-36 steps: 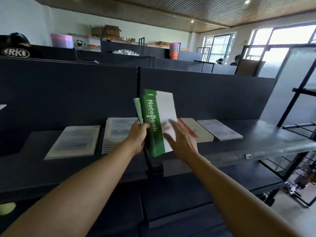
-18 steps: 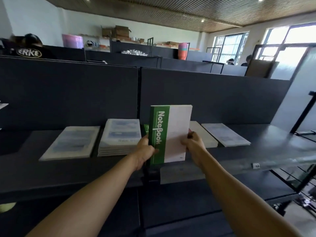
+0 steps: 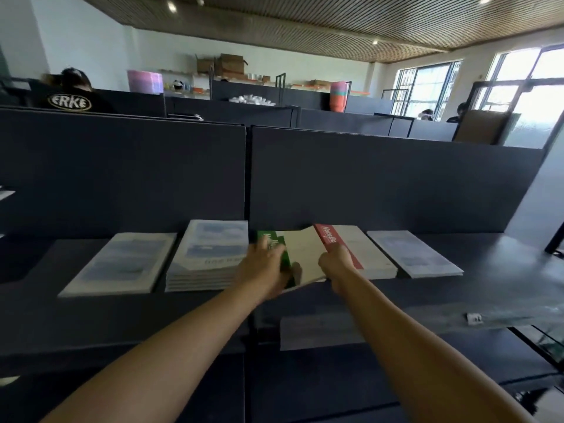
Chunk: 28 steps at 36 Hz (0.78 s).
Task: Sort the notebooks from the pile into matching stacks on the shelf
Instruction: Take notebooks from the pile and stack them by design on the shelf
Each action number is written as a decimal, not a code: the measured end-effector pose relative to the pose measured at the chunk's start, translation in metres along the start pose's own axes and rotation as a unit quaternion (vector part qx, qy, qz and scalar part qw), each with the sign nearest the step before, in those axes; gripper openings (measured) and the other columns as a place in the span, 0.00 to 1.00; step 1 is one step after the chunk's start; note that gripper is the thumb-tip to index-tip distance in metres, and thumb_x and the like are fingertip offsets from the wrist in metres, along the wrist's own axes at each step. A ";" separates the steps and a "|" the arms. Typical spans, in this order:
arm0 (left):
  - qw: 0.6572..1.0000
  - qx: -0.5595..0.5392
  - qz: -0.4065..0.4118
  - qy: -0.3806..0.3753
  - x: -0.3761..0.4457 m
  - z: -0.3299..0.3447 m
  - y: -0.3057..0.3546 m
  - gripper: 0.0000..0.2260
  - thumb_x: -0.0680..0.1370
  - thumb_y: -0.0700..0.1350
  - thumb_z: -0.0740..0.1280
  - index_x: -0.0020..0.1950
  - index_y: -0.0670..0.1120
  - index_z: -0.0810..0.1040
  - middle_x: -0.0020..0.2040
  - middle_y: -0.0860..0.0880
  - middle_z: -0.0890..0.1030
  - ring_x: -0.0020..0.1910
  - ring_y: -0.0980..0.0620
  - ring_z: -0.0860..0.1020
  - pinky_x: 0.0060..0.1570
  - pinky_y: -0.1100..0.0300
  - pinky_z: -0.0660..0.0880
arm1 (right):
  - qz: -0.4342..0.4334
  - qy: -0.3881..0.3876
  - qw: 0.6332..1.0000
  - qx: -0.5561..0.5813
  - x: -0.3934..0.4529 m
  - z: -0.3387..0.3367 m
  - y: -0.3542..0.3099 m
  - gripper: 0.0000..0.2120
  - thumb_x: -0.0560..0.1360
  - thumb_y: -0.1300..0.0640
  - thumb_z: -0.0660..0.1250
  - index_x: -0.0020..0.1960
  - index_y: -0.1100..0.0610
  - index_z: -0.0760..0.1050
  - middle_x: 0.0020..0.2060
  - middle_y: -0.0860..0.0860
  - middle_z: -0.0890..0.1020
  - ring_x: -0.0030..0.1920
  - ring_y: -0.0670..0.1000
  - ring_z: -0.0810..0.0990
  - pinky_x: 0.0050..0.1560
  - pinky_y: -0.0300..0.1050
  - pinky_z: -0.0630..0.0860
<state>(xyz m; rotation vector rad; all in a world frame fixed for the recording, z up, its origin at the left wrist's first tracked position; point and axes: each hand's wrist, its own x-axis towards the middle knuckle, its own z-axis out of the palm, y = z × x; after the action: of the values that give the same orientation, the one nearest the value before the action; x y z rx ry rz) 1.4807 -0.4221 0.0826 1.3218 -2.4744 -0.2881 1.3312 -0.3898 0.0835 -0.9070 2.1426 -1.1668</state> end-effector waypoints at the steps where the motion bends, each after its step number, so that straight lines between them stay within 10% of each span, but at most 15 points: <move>1: 0.998 0.045 0.047 -0.003 -0.002 0.000 0.003 0.19 0.79 0.52 0.63 0.70 0.51 0.69 0.71 0.48 0.65 0.67 0.45 0.65 0.61 0.51 0.68 | 0.004 0.003 1.000 -0.006 0.003 0.004 0.000 0.16 0.78 0.67 0.56 0.65 0.61 0.65 0.50 0.56 0.75 0.49 0.54 0.74 0.44 0.45 0.74; 5: 0.973 0.181 0.138 -0.032 0.000 0.009 0.006 0.24 0.77 0.62 0.62 0.70 0.53 0.70 0.66 0.49 0.71 0.67 0.46 0.66 0.63 0.51 0.63 | -0.002 0.027 0.999 -0.026 0.011 0.015 -0.001 0.17 0.79 0.66 0.57 0.67 0.60 0.65 0.53 0.56 0.75 0.50 0.54 0.74 0.45 0.45 0.75; 18: 0.972 0.193 0.109 -0.083 0.033 0.025 -0.005 0.17 0.79 0.44 0.64 0.68 0.48 0.70 0.60 0.47 0.76 0.60 0.44 0.74 0.51 0.53 0.75 | -0.162 0.026 0.900 -0.404 0.008 0.022 -0.007 0.18 0.75 0.64 0.65 0.65 0.57 0.70 0.60 0.55 0.75 0.62 0.57 0.71 0.53 0.49 0.73; 28: 0.981 0.147 0.113 -0.047 0.034 0.028 0.003 0.18 0.79 0.47 0.66 0.68 0.48 0.71 0.60 0.47 0.74 0.63 0.45 0.71 0.54 0.50 0.73 | -0.199 -0.168 0.821 -0.507 0.014 0.003 -0.006 0.27 0.74 0.60 0.68 0.71 0.53 0.65 0.63 0.53 0.74 0.61 0.57 0.73 0.55 0.49 0.73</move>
<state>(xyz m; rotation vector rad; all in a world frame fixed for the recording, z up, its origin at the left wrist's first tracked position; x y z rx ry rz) 1.4506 -0.4480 0.0637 1.1341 -2.7999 0.0747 1.3267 -0.4044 0.0851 -1.9014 2.2518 0.1512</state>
